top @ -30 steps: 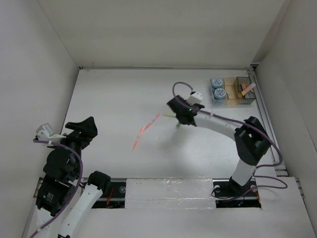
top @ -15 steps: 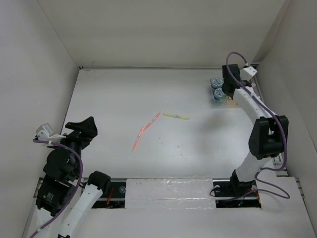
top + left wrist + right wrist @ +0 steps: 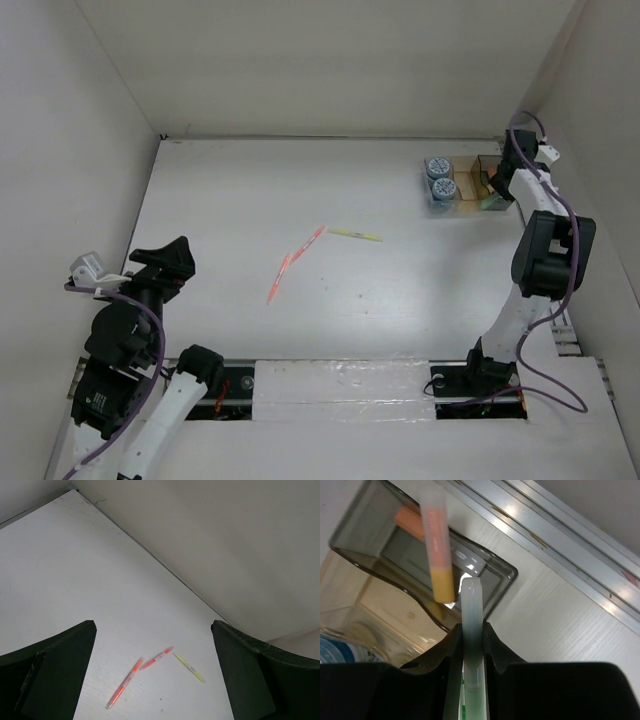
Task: Sort the stationery into containers
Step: Place the pen in the storage box.
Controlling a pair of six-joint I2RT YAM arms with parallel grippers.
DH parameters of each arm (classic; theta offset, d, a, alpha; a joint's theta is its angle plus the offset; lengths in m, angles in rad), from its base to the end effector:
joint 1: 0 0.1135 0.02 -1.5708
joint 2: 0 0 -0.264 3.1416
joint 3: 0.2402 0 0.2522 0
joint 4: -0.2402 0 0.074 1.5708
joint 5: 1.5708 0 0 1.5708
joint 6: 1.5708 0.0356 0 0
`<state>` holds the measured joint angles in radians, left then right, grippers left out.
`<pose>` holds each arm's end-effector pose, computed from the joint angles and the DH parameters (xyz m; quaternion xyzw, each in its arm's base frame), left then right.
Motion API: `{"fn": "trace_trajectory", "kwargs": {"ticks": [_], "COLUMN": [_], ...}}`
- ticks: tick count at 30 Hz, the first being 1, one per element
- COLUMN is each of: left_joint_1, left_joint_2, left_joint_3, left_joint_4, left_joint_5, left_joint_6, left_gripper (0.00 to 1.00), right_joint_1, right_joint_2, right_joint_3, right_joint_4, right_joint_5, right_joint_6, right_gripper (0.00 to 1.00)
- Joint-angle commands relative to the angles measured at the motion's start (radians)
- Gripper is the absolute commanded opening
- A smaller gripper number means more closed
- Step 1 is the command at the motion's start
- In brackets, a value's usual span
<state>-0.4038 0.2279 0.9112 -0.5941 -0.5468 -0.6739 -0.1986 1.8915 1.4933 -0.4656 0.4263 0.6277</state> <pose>0.0247 0.0096 0.3836 -0.2849 0.6171 -0.2082 0.7034 0.4102 -0.0976 0.2434 0.4352 0.8104 -0.1219 0.3728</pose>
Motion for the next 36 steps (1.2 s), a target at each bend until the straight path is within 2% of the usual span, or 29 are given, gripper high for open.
{"fn": "trace_trajectory", "kwargs": {"ticks": [1,9,14,17,29,36], "left_joint_1": [0.003,0.003,0.003,0.003,0.003,0.003], "left_joint_2": [0.004,-0.006,-0.006,0.004,0.013,0.022], "left_joint_3": [0.006,0.006,0.006,0.006,0.006,0.006], "left_joint_4": [0.033,0.033,0.033,0.033,0.042,0.042], "left_joint_5": [0.007,0.007,0.007,0.007,0.007,0.007], "left_joint_6": [0.007,0.007,0.007,0.007,0.007,0.016], "left_gripper": [1.00,1.00,1.00,1.00,1.00,1.00], "right_joint_1": [-0.019,-0.107,-0.165,-0.174,-0.183,-0.203], "right_joint_2": [0.024,0.080,0.126,0.165,0.265,0.247], "right_joint_3": [0.126,0.223,0.263,0.297,0.329,0.255], "right_joint_4": [0.085,0.085,0.151,0.163,0.197,0.240], "right_joint_5": [-0.086,-0.182,-0.342,-0.388,-0.466,-0.431], "right_joint_6": [-0.092,-0.164,-0.230,-0.286,-0.307,-0.273], "right_gripper": [0.00,0.00,0.00,0.00,0.00,0.00]}}
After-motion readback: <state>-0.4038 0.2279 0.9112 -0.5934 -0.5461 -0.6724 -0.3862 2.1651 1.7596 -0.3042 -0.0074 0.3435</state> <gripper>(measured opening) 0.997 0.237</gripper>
